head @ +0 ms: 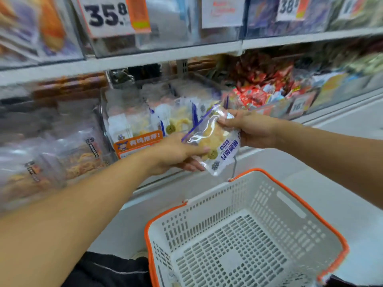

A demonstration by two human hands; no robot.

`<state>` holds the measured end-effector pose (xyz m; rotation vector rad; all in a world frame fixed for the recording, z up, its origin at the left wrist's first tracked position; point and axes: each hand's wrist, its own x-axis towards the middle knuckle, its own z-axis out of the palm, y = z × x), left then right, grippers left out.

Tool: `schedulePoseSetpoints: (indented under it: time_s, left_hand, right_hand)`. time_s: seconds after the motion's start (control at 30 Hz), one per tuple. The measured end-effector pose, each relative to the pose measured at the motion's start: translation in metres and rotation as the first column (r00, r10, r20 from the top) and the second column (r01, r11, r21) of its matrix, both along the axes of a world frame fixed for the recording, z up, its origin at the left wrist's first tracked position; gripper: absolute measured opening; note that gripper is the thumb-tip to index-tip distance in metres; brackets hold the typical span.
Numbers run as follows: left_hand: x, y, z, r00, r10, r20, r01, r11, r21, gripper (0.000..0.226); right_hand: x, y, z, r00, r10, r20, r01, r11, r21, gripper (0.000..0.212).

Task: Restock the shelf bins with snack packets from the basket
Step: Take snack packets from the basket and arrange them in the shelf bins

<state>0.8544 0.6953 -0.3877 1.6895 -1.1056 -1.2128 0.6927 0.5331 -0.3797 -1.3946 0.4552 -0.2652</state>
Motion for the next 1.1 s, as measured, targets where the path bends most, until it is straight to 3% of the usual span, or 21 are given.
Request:
schedulePoseSetpoints:
  time_s: [0.07, 0.13, 0.23, 0.33, 0.4, 0.5, 0.57, 0.63, 0.7, 0.77, 0.83, 0.9, 0.97, 1.03, 1.1]
  left_hand:
    - [-0.008, -0.004, 0.01, 0.981, 0.195, -0.017, -0.194, 0.96, -0.202, 0.026]
    - [-0.011, -0.008, 0.02, 0.931, 0.365, 0.003, -0.34, 0.87, -0.357, 0.016]
    - [-0.01, -0.009, 0.031, 0.866, 0.495, 0.073, -0.384, 0.751, -0.537, 0.023]
    - [-0.011, -0.009, 0.041, 0.869, 0.461, 0.179, -0.277, 0.753, -0.597, 0.019]
    - [-0.014, -0.011, 0.044, 0.865, 0.413, 0.285, -0.168, 0.774, -0.61, 0.011]
    - [-0.015, -0.018, 0.047, 0.848, 0.434, 0.304, -0.12, 0.716, -0.688, 0.014]
    - [-0.015, -0.022, 0.049, 0.8, 0.52, 0.3, -0.132, 0.641, -0.756, 0.013]
    - [-0.012, -0.024, 0.053, 0.71, 0.63, 0.314, -0.142, 0.566, -0.812, 0.013]
    - [-0.004, -0.024, 0.055, 0.616, 0.692, 0.376, -0.135, 0.564, -0.815, 0.015]
    - [0.009, -0.022, 0.051, 0.431, 0.67, 0.604, -0.044, 0.685, -0.727, 0.022]
    - [0.019, -0.021, 0.042, 0.204, 0.493, 0.846, 0.02, 0.862, -0.507, 0.031]
    - [0.022, -0.023, 0.038, 0.098, 0.316, 0.944, 0.007, 0.948, -0.319, 0.039]
    - [0.021, -0.024, 0.038, 0.091, 0.285, 0.954, 0.004, 0.958, -0.286, 0.043]
    - [0.021, -0.026, 0.039, 0.112, 0.306, 0.945, 0.01, 0.951, -0.309, 0.043]
    - [0.019, -0.026, 0.04, 0.122, 0.304, 0.945, -0.002, 0.952, -0.306, 0.044]
  right_hand:
    - [-0.007, -0.007, 0.015, 1.0, 0.001, 0.011, 0.0, 0.997, -0.071, 0.013]
    - [-0.012, -0.019, 0.032, 0.997, 0.006, -0.08, -0.032, 0.945, -0.327, 0.018]
    - [-0.013, -0.028, 0.067, 0.993, -0.054, -0.106, -0.019, 0.804, -0.594, 0.04]
    - [0.0, -0.011, 0.098, 0.992, -0.039, -0.119, -0.082, 0.515, -0.853, 0.059]
    - [0.014, 0.006, 0.103, 0.981, 0.006, -0.192, -0.183, 0.34, -0.922, 0.045]
    - [0.032, 0.014, 0.101, 0.976, -0.042, -0.214, -0.209, 0.104, -0.972, 0.025]
    - [0.035, 0.003, 0.1, 0.99, -0.034, -0.139, -0.134, 0.121, -0.983, 0.025]
    - [0.032, -0.018, 0.098, 0.997, -0.054, 0.051, 0.066, 0.324, -0.944, 0.026]
    - [0.029, -0.038, 0.091, 0.961, -0.119, 0.248, 0.271, 0.568, -0.777, 0.029]
    - [0.027, -0.054, 0.083, 0.911, -0.189, 0.367, 0.388, 0.695, -0.606, 0.034]
    - [0.028, -0.063, 0.074, 0.905, -0.219, 0.364, 0.395, 0.751, -0.53, 0.03]
    - [0.032, -0.064, 0.063, 0.926, -0.217, 0.308, 0.357, 0.768, -0.532, 0.023]
    - [0.04, -0.063, 0.054, 0.951, -0.198, 0.236, 0.305, 0.72, -0.623, 0.026]
    - [0.048, -0.061, 0.05, 0.979, -0.171, 0.113, 0.194, 0.596, -0.779, 0.035]
    - [0.055, -0.058, 0.05, 0.985, -0.169, -0.043, 0.029, 0.403, -0.915, 0.049]
